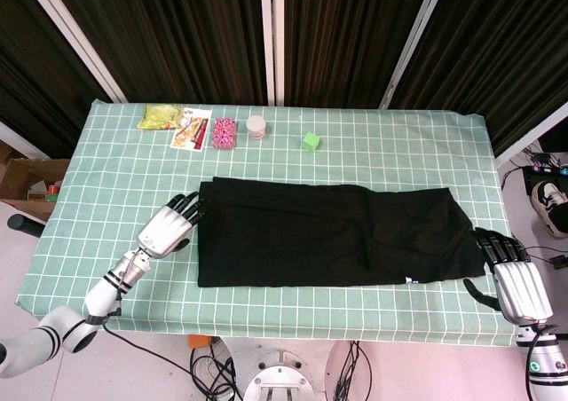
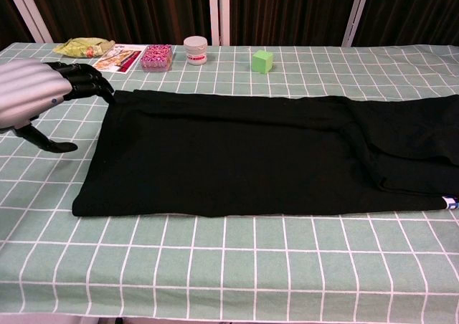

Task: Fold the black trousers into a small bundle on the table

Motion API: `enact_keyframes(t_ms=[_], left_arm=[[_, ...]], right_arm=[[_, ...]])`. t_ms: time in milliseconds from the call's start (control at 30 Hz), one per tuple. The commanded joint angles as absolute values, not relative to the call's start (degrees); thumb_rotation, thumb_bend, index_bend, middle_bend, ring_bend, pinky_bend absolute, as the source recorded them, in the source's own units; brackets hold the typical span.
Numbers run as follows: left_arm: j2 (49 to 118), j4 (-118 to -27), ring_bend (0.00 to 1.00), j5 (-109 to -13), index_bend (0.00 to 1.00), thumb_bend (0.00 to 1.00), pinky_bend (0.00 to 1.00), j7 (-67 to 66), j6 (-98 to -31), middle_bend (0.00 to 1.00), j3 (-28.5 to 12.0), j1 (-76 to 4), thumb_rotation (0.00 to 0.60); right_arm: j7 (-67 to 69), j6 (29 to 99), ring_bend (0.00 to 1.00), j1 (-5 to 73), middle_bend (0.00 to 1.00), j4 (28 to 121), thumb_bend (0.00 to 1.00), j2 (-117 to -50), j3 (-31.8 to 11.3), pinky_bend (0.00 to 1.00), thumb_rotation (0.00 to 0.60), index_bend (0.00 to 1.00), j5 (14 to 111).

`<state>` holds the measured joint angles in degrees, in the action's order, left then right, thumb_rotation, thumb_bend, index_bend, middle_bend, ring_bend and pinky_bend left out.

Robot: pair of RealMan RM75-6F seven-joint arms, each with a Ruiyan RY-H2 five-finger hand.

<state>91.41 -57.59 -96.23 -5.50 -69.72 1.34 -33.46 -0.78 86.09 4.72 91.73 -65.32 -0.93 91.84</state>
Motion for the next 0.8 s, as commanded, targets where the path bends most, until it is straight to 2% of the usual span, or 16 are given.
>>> enact_keyframes(t_ms=[33, 333, 800], left_arm=[[92.3, -55.6, 0.1, -95.6, 0.22, 0.17, 0.23, -4.5, -68.5, 0.16, 1.6, -33.6, 0.6], [94.9, -50.0, 0.1, -95.2, 0.22, 0.17, 0.23, -0.7, -66.6, 0.16, 2.1, -34.6, 0.6], [93.5, -50.6, 0.1, -96.3, 0.22, 0.02, 0.22, 0.1, -63.3, 0.16, 2.1, -39.2, 0.6]], right_arm=[[-1.1, 85.8, 0.11, 4.8, 0.15, 92.0, 0.18, -65.2, -0.9, 0.2, 0.6, 0.14, 91.7], [-3.1, 86.3, 0.11, 4.8, 0.15, 94.0, 0.18, -64.3, -1.1, 0.2, 0.6, 0.14, 92.2], [-3.2, 88.1, 0.11, 3.0, 0.14, 93.6, 0.18, -65.1, -0.4, 0.2, 0.6, 0.14, 92.2]])
